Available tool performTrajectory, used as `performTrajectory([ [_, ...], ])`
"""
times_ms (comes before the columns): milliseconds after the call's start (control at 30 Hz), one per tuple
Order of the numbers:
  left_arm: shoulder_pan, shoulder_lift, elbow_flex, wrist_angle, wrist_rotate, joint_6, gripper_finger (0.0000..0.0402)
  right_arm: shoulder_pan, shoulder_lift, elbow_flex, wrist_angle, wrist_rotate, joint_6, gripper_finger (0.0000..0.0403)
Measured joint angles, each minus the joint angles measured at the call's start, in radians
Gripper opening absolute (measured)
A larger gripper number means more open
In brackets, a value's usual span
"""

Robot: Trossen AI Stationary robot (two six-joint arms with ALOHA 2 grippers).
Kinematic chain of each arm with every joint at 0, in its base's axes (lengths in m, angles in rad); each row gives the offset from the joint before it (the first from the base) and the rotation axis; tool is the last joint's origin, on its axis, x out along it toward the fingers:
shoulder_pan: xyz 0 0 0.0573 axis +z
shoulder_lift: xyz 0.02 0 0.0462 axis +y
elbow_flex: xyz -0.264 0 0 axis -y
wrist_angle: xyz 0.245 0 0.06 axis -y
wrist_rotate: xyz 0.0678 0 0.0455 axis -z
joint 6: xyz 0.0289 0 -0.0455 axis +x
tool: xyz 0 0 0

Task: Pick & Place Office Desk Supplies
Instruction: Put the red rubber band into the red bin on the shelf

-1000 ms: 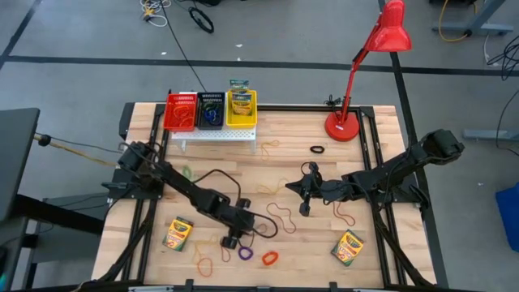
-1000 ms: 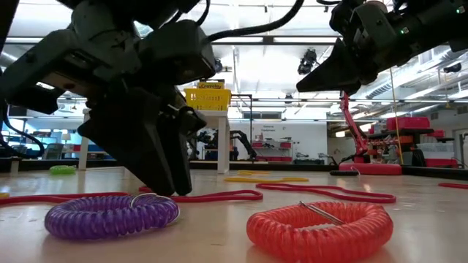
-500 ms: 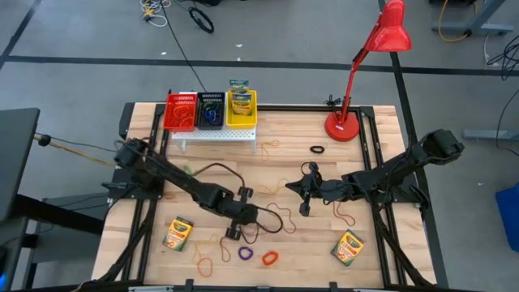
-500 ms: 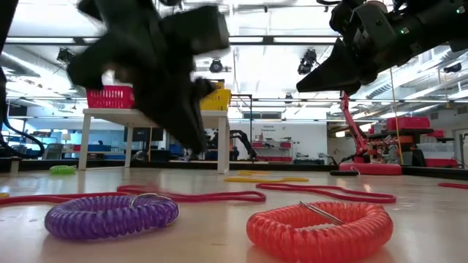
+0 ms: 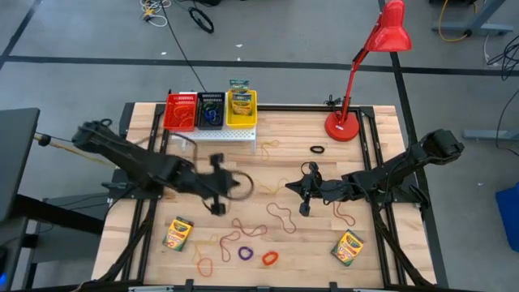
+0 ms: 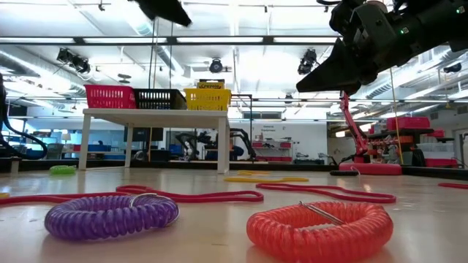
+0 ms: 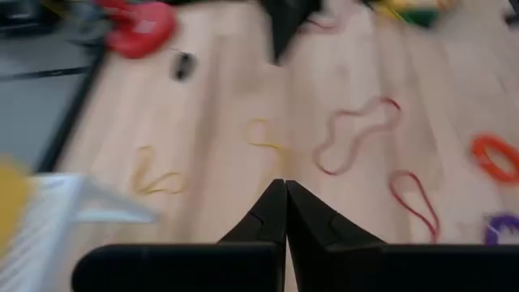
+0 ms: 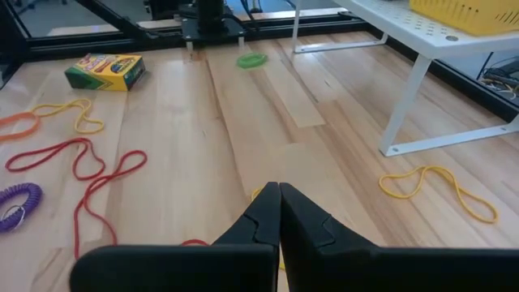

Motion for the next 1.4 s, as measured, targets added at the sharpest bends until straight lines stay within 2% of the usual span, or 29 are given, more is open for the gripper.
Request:
performTrajectory([
  [133, 0.009, -0.11, 0.001, -0.074, -0.062, -0.086, 0.0004, 0.0, 0.0, 0.0, 0.0, 0.0, 0.0, 0.0005],
  [267, 0.03, -0.11, -0.006, -0.104, 0.044, -0.186, 0.0017, 0.0, 0.0, 0.0, 0.0, 0.0, 0.0, 0.0005],
  [400, 0.014, 0.013, -0.042, -0.104, 0.14, -0.197, 0.0051, 0.0, 0.0, 0.0, 0.0, 0.0, 0.0, 0.0005],
  [533, -0.009, 0.205, -0.059, -0.069, 0.2, -0.194, 0.0087, 0.0, 0.0, 0.0, 0.0, 0.0, 0.0, 0.0005],
  [733, -0.048, 0.468, -0.048, 0.223, 0.305, -0.144, 0.0127, 0.0, 0.0, 0.0, 0.0, 0.0, 0.0, 0.0005],
  [833, -0.066, 0.561, 0.0, 0.214, 0.335, -0.082, 0.0138, 0.0, 0.0, 0.0, -0.001, 0.0, 0.0, 0.0005],
  [1000, -0.088, 0.617, 0.068, 0.127, 0.334, -0.004, 0.0143, 0.0, 0.0, 0.0, 0.001, 0.0, 0.0, 0.0005],
  [1267, -0.09, 0.609, 0.077, 0.119, 0.375, 0.048, 0.0143, 0.0, 0.0, 0.0, 0.0, 0.0, 0.0, 0.0005],
  [1400, -0.087, 0.589, 0.079, 0.133, 0.378, 0.028, 0.0143, 0.0, 0.0, 0.0, 0.0, 0.0, 0.0, 0.0005],
])
